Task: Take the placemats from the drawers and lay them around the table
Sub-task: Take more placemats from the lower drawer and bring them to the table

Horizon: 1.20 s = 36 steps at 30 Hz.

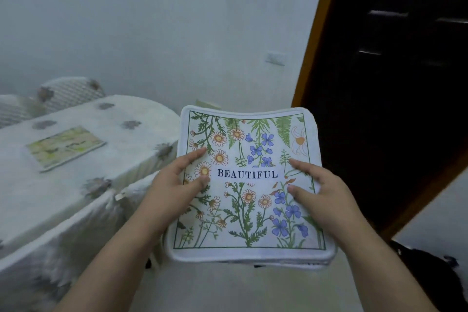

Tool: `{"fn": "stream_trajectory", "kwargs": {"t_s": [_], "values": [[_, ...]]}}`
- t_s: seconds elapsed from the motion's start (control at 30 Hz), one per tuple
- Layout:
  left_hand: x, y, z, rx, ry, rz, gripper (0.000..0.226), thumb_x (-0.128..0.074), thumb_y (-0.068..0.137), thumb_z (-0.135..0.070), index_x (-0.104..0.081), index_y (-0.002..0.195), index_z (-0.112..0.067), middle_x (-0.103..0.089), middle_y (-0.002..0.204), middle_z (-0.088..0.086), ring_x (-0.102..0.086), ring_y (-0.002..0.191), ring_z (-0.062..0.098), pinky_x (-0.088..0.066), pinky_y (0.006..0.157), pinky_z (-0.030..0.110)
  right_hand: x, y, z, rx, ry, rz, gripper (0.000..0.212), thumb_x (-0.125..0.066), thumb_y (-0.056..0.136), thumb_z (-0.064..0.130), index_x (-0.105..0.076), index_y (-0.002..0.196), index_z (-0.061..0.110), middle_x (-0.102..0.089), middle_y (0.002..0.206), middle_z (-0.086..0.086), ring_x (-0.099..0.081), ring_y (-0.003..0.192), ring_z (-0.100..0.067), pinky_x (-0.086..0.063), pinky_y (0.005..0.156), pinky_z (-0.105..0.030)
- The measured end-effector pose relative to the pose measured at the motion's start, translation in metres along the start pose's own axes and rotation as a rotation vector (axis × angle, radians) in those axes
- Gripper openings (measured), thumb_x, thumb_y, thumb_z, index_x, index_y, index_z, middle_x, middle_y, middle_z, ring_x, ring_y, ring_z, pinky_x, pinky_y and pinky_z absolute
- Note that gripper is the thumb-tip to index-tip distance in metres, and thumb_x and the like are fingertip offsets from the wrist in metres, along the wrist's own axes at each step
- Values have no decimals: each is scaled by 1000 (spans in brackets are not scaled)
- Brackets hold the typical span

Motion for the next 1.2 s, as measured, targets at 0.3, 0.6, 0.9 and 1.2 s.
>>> {"fn": "stream_trajectory", "kwargs": {"t_s": [0.3,0.6,0.9,1.2], "values": [[64,17,18,76,19,-433,50,-76,89,-21,-64,122,-57,-62,132,-14,-74,99,16,-63,83,44,-108,134,42,197,-7,400,52,-79,82,25,-63,120,56,-64,125,16,-65,111,-8,-53,101,-37],[144,17,64,222,-30,-695,67,-67,86,1,-63,124,-53,-58,115,-25,-77,87,19,-64,74,44,-250,182,85,324,-78,690,50,-75,84,22,-64,124,49,-62,128,15,-62,114,-7,-50,103,-35],[263,108,98,248,9,-763,70,-71,83,0,-62,122,-57,-58,122,-25,-74,96,17,-64,79,44,-389,257,142,315,-113,746,53,-64,86,16,-62,128,48,-60,126,19,-63,102,0,-54,94,-29],[370,212,118,315,306,-731,72,-81,81,-22,-47,137,-52,-59,131,-13,-69,100,10,-60,89,40,-505,339,176,353,-154,765,58,-66,87,12,-58,136,42,-57,134,7,-57,117,-12,-47,103,-32]]}}
Point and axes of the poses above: each hand's wrist, its own y-axis towards the middle knuckle, its own x-axis out of the back of the hand, z = x × y, the point moved 8 cm from there along y, towards the middle knuckle
